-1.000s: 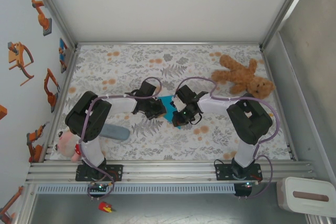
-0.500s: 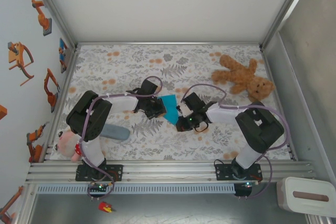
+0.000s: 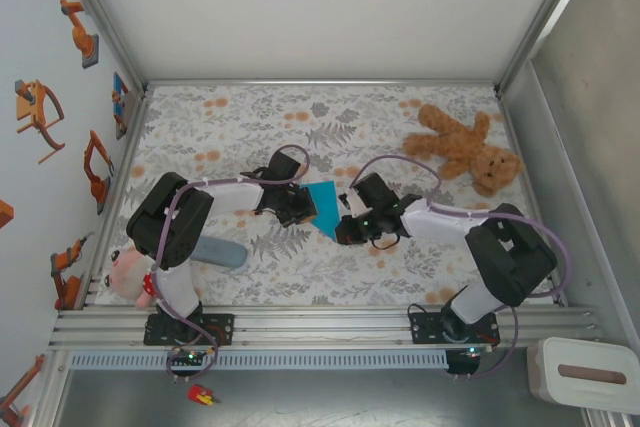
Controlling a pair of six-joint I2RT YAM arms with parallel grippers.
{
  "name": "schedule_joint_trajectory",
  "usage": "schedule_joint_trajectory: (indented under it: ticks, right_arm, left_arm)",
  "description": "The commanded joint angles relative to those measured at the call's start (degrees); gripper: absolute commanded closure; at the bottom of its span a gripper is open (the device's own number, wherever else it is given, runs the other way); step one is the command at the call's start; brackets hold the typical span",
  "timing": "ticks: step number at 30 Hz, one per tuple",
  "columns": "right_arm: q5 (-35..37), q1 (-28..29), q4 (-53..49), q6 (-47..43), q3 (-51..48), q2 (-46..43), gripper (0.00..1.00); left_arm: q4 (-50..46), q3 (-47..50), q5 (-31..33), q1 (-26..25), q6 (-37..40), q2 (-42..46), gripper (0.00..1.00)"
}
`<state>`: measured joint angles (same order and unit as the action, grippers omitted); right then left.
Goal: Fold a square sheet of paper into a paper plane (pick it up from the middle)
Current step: Third fold the triangle at the center of the table.
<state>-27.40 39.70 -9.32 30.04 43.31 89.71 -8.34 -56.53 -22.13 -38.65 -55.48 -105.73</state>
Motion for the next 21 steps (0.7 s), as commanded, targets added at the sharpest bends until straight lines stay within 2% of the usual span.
schedule_joint_trajectory:
  ticks: [1,11,21]
  right_arm:
    - [0.93,-0.42,2.5,1.52,2.21,3.77,1.0]
    - [-0.17,-1.12,4.6,1.88,-3.17,4.79,1.0]
    - [-2.34,-1.83,8.49,4.46,-12.5,0.66,1.0]
  left_arm:
    - [-4.15,0.46,2.44,0.01,-0.01,-2.41,0.93]
    - [-5.32,0.9,3.21,0.05,-1.19,-3.17,0.93]
    - [-7.13,0.81,4.2,0.1,-1.2,-3.91,0.93]
